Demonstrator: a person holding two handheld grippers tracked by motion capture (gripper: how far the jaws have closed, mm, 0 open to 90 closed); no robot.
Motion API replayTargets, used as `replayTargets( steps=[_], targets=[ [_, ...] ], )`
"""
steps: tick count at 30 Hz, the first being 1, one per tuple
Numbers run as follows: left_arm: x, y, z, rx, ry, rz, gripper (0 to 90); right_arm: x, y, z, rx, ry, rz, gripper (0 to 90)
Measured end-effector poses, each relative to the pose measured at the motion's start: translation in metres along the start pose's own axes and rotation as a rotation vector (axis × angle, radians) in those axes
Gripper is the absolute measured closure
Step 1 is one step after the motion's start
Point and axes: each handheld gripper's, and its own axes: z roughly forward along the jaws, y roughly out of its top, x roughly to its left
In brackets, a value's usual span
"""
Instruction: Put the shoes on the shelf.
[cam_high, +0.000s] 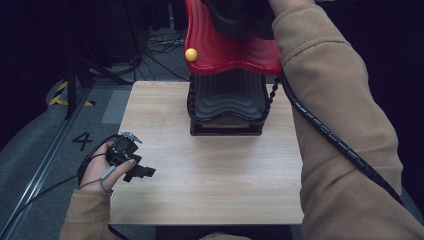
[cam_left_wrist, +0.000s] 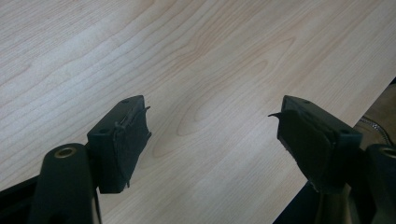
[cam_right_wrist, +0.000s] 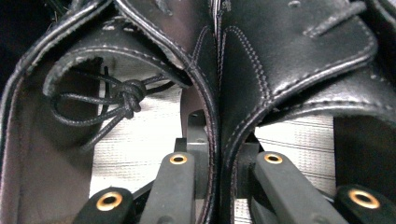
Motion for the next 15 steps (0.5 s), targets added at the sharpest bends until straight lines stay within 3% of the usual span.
replayTargets(
  steps=[2, 15],
  targets=[
    [0.0, 0.0, 0.0, 0.002, -0.002, 0.003, 25.0, -0.002, -0.001, 0.008, -0.007, 0.016, 0.014, 82.2],
    [-0.005, 0.002, 0.001, 0.005, -0.011, 0.005, 24.9, 0.009, -0.012, 0.031, -0.055, -0.008, 0.024, 81.5]
  ],
)
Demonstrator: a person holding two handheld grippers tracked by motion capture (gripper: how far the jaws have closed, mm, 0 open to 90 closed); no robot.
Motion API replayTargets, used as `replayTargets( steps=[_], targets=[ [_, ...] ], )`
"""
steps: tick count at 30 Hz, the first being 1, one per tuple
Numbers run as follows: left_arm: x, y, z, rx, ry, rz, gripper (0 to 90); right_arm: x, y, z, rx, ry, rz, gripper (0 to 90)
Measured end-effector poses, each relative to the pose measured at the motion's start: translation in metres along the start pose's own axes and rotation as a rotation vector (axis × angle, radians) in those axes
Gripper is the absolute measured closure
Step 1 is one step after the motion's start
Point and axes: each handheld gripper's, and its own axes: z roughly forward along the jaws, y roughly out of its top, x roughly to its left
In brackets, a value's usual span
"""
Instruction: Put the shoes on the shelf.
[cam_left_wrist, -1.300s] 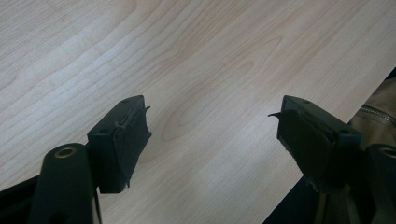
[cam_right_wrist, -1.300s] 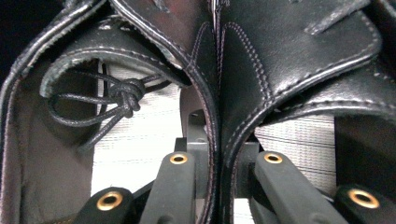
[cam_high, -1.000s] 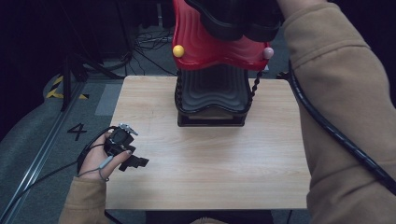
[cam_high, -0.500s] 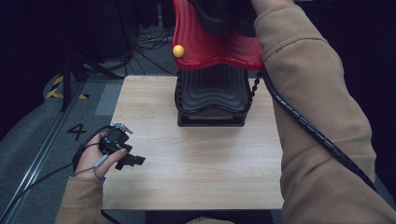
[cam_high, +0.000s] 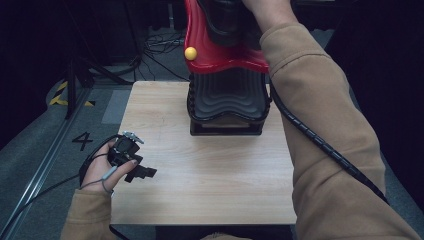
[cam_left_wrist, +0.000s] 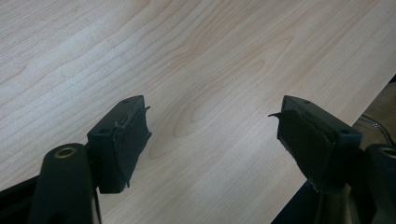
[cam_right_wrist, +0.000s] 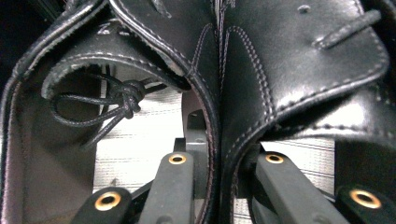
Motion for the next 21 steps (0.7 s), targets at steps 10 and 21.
replayTargets(
  steps=[10, 21],
  targets=[
    [-0.001, 0.0, 0.0, 0.005, -0.003, 0.005, 25.0, -0.001, -0.013, 0.027, 0.002, -0.003, 0.012, 81.2],
    [-0.002, 0.001, 0.001, 0.002, -0.001, 0.003, 24.9, 0.002, -0.018, 0.031, -0.02, -0.003, 0.011, 73.7]
  ],
)
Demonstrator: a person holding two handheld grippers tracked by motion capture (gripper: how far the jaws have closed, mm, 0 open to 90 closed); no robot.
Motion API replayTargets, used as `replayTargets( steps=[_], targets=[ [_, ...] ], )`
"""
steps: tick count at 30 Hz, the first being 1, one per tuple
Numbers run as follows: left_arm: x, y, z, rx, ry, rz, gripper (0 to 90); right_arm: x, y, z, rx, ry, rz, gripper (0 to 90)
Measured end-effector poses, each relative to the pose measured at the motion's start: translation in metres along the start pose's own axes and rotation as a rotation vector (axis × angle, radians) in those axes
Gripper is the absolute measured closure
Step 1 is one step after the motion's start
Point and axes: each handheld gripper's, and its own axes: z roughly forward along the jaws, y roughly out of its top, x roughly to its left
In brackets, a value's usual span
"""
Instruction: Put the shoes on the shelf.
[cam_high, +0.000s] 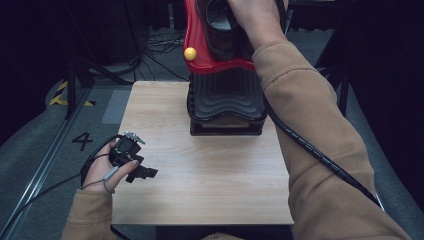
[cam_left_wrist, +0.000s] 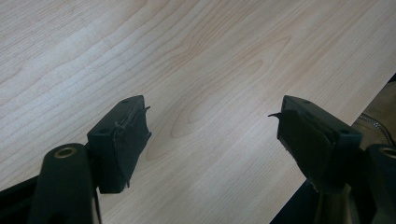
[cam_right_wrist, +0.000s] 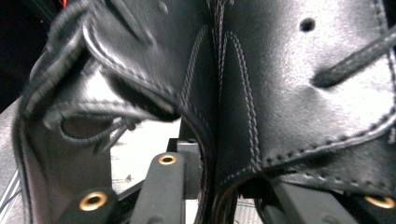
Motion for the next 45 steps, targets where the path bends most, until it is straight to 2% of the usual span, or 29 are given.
replayTargets(
  steps=[4, 6, 9, 11, 18, 19, 23, 29, 32, 39, 42, 45],
  targets=[
    [0.001, 0.0, -0.001, -0.002, 0.003, 0.003, 24.9, -0.003, 0.001, -0.002, 0.015, 0.033, 0.012, 61.2],
    [0.0, 0.0, 0.0, 0.002, 0.0, 0.002, 24.9, -0.006, 0.001, -0.003, 0.035, 0.048, 0.017, 58.3],
    [0.0, 0.001, 0.001, 0.006, 0.0, 0.005, 24.9, -0.01, 0.0, -0.006, 0.052, 0.047, 0.013, 54.0],
    [-0.001, 0.001, 0.001, 0.005, 0.0, 0.005, 24.9, -0.012, -0.001, -0.007, 0.053, 0.04, 0.007, 53.5],
    [-0.003, 0.002, 0.001, 0.007, 0.002, 0.009, 24.9, -0.021, -0.005, -0.015, 0.045, 0.064, 0.0, 53.0],
    [-0.004, 0.003, 0.002, 0.009, 0.003, 0.011, 24.9, -0.023, -0.007, -0.022, 0.043, 0.083, -0.008, 51.6],
    [-0.006, 0.004, 0.002, 0.01, 0.004, 0.017, 24.9, -0.026, -0.01, -0.031, 0.044, 0.098, -0.017, 51.2],
    [-0.01, 0.007, 0.002, 0.013, 0.013, 0.034, 24.9, -0.037, -0.022, -0.063, 0.009, 0.151, -0.064, 49.9],
    [-0.011, 0.006, 0.001, 0.012, 0.009, 0.031, 24.9, -0.047, -0.032, -0.077, -0.003, 0.173, -0.111, 49.5],
    [-0.012, 0.005, -0.001, 0.008, 0.016, 0.025, 24.9, -0.069, -0.058, -0.108, -0.002, 0.235, -0.166, 48.5],
    [-0.014, 0.005, -0.002, 0.007, 0.023, 0.029, 24.9, -0.085, -0.074, -0.121, 0.006, 0.268, -0.196, 48.4],
    [-0.015, 0.005, -0.002, 0.008, 0.018, 0.03, 24.9, -0.1, -0.089, -0.129, 0.015, 0.279, -0.218, 48.1]
  ],
)
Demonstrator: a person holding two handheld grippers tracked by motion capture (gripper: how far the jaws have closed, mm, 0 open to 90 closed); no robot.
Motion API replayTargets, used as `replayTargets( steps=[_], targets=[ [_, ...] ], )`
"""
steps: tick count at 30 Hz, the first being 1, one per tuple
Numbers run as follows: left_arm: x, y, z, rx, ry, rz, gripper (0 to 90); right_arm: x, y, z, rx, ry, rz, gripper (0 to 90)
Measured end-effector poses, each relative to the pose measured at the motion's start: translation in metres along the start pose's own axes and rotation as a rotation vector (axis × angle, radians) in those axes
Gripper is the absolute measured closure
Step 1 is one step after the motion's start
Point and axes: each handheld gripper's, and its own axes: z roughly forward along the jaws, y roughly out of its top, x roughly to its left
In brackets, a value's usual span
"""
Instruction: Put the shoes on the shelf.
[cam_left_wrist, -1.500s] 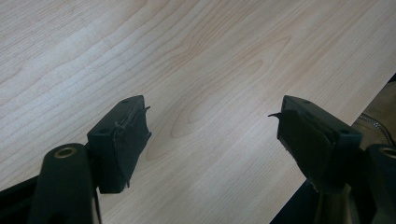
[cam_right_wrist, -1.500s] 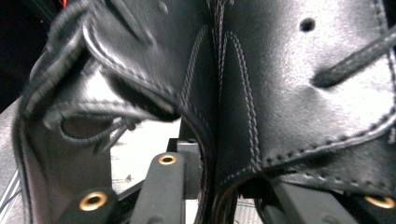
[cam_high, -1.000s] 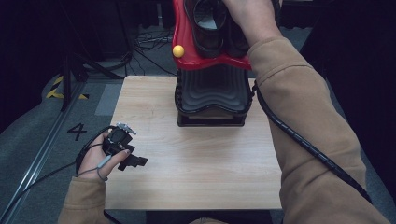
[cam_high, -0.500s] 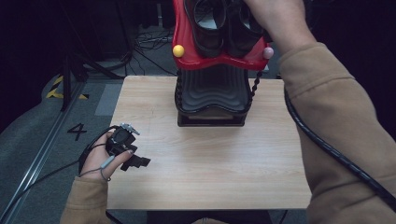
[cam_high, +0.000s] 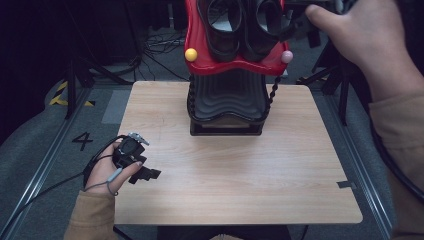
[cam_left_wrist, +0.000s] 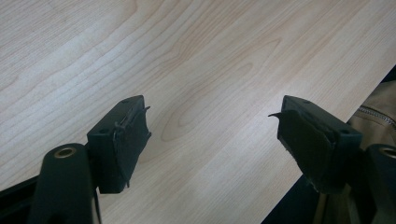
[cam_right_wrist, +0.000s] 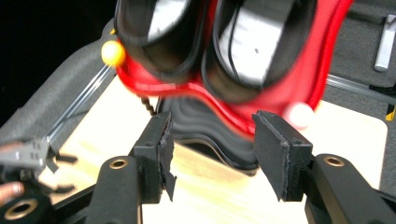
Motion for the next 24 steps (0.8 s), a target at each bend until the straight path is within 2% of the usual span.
replayTargets(
  steps=[6, 12, 24],
  targets=[
    [0.0, 0.0, 0.0, 0.0, 0.001, -0.005, 24.8, -0.021, -0.035, -0.019, -0.014, 0.031, -0.034, 46.6],
    [-0.001, -0.003, -0.003, -0.011, 0.009, -0.017, 24.9, -0.034, -0.057, -0.023, -0.015, 0.039, -0.072, 45.6],
    [-0.003, -0.008, -0.002, -0.002, 0.02, -0.022, 24.9, -0.051, -0.104, 0.01, 0.035, 0.086, -0.106, 45.1]
  ],
)
